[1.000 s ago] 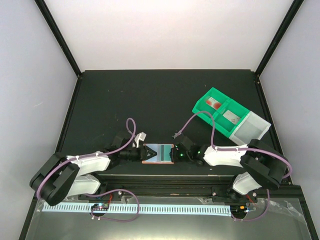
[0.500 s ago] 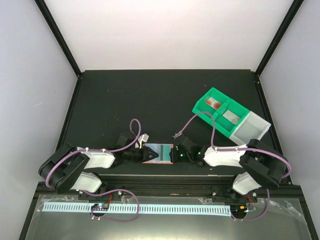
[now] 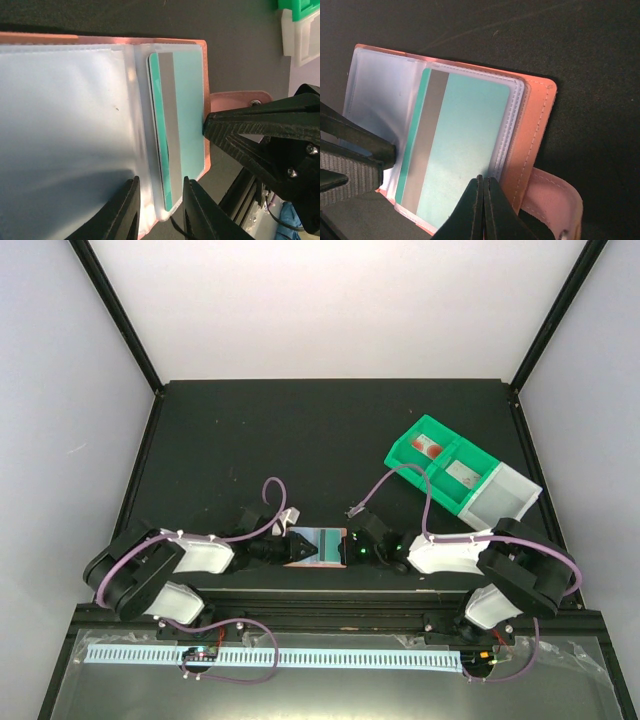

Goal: Take the credit cards out of the card holder

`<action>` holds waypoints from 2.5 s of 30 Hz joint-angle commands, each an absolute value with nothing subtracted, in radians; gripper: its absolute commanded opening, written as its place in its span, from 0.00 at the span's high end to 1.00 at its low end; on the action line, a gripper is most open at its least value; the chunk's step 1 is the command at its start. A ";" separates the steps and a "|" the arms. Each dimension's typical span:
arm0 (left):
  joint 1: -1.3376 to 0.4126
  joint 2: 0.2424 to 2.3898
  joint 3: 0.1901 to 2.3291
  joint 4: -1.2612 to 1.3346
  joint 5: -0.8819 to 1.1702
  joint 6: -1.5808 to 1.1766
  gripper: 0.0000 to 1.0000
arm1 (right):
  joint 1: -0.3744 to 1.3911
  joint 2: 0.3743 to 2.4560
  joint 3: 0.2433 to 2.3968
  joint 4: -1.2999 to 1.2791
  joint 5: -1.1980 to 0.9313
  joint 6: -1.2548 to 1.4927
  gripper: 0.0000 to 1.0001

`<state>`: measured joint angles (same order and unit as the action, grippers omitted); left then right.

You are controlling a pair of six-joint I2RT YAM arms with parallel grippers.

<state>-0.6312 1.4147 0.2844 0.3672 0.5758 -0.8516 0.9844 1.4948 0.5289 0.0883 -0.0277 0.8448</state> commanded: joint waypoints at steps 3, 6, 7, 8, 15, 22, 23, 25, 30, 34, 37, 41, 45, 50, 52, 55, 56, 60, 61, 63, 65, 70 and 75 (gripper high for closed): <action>-0.651 1.472 0.310 0.451 0.574 -0.887 0.77 | 0.995 1.523 0.495 0.090 -0.031 0.856 0.97; -0.654 1.494 0.313 0.480 0.590 -0.903 0.78 | 0.994 1.524 0.490 0.095 -0.032 0.859 0.97; -0.655 1.498 0.313 0.489 0.592 -0.910 0.78 | 0.994 1.525 0.489 0.098 -0.032 0.859 0.97; -0.656 1.503 0.313 0.501 0.595 -0.919 0.78 | 0.994 1.526 0.489 0.098 -0.034 0.859 0.97; -0.662 1.546 0.314 0.575 0.627 -0.962 0.83 | 0.994 1.527 0.491 0.099 -0.034 0.858 0.97; -0.662 1.521 0.308 0.554 0.610 -0.951 0.98 | 0.994 1.520 0.483 0.097 -0.029 0.860 0.97; -0.662 1.515 0.308 0.550 0.609 -0.946 0.99 | 0.994 1.522 0.483 0.097 -0.029 0.860 0.97; -0.661 1.506 0.310 0.538 0.611 -0.937 0.98 | 0.994 1.524 0.483 0.096 -0.029 0.861 0.97; -0.653 1.470 0.316 0.484 0.620 -0.900 0.99 | 0.994 1.523 0.484 0.085 -0.025 0.864 0.98; -0.634 1.407 0.325 0.374 0.600 -0.858 0.98 | 0.994 1.495 0.477 0.067 -0.012 0.866 0.98; -0.633 1.383 0.320 0.355 0.593 -0.858 0.98 | 0.993 1.475 0.474 0.061 -0.005 0.868 0.98; -0.633 1.384 0.318 0.368 0.606 -0.864 0.98 | 0.994 1.479 0.477 0.079 -0.015 0.868 0.98; -0.632 1.387 0.318 0.367 0.607 -0.864 0.98 | 0.994 1.490 0.483 0.086 -0.026 0.870 0.98; -0.632 1.389 0.319 0.359 0.606 -0.866 0.98 | 0.993 1.466 0.485 0.069 -0.005 0.870 0.98; -0.632 1.392 0.318 0.369 0.614 -0.883 0.98 | 0.994 1.465 0.485 0.066 -0.003 0.869 0.98; -0.632 1.404 0.304 0.461 0.673 -0.938 0.98 | 0.994 1.476 0.482 0.077 -0.014 0.871 0.99; -0.633 1.406 0.298 0.485 0.686 -0.957 0.98 | 0.993 1.482 0.482 0.080 -0.017 0.872 0.99; -0.631 1.404 0.308 0.437 0.663 -0.946 0.98 | 0.994 1.488 0.485 0.085 -0.021 0.872 0.99; -0.630 1.404 0.308 0.419 0.653 -0.938 0.98 | 0.994 1.485 0.486 0.081 -0.020 0.872 0.99; -0.624 1.404 0.308 0.391 0.639 -0.925 0.98 | 0.994 1.479 0.487 0.077 -0.017 0.869 0.99; -0.622 1.397 0.316 0.350 0.613 -0.905 0.99 | 0.994 1.472 0.486 0.074 -0.012 0.869 0.99; -0.622 1.362 0.335 0.261 0.563 -0.860 0.98 | 0.994 1.479 0.488 0.072 -0.013 0.865 0.99; -0.617 1.331 0.325 0.252 0.557 -0.867 0.99 | 0.994 1.490 0.492 0.075 -0.018 0.862 0.99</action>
